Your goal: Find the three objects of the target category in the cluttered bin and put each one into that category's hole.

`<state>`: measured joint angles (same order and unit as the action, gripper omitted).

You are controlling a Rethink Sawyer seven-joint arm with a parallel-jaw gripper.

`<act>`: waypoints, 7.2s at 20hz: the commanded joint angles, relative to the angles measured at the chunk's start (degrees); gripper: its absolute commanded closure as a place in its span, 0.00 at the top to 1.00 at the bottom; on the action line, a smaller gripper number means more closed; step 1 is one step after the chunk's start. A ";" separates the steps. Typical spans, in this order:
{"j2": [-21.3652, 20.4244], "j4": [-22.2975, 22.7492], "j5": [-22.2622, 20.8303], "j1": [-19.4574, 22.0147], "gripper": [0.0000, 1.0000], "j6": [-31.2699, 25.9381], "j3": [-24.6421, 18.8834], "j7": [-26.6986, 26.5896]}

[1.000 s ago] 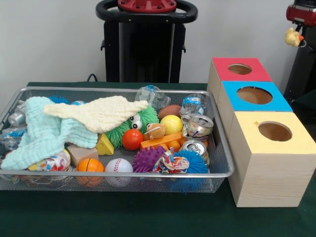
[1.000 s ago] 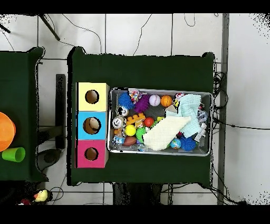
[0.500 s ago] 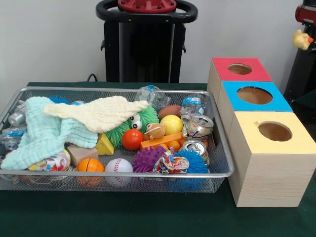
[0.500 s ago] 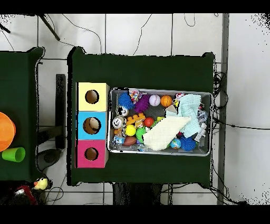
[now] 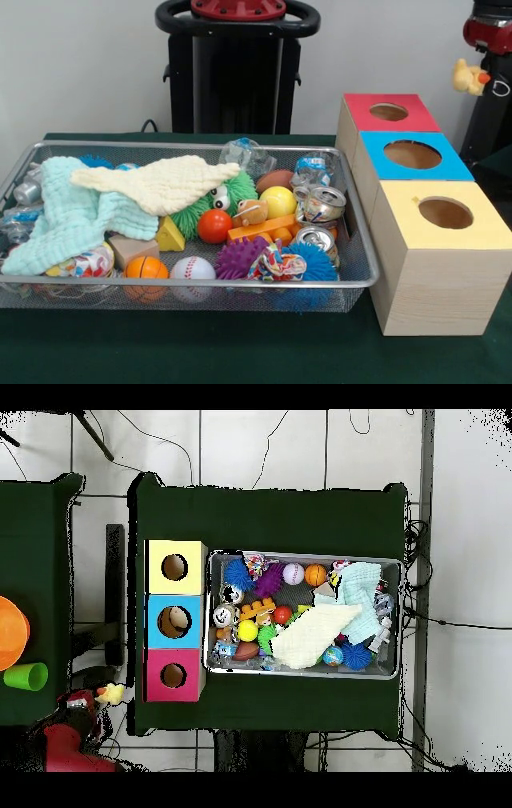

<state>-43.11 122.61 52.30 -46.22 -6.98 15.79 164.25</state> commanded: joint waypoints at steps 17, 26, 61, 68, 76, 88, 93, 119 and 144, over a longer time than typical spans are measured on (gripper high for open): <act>-7.81 12.95 -15.67 16.12 0.00 5.38 -17.51 3.68; -6.92 16.39 -24.04 24.45 0.00 11.44 -22.65 6.73; -3.48 18.74 -35.57 33.81 0.00 17.39 -23.50 8.65; -4.51 16.77 -35.29 36.25 0.00 12.38 -23.19 5.57; -5.86 13.96 -34.65 37.71 0.00 6.68 -22.80 3.46; -5.07 10.05 -35.74 36.60 0.00 1.96 -20.28 0.23; -4.05 8.58 -35.97 35.18 0.00 1.53 -18.98 -0.02; -7.54 4.84 -37.50 39.70 0.00 -10.97 -22.24 -0.32; -7.96 4.33 -38.34 42.30 0.00 -12.42 -23.76 -1.41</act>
<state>-51.79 132.14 15.78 -6.25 -16.99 -3.81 164.25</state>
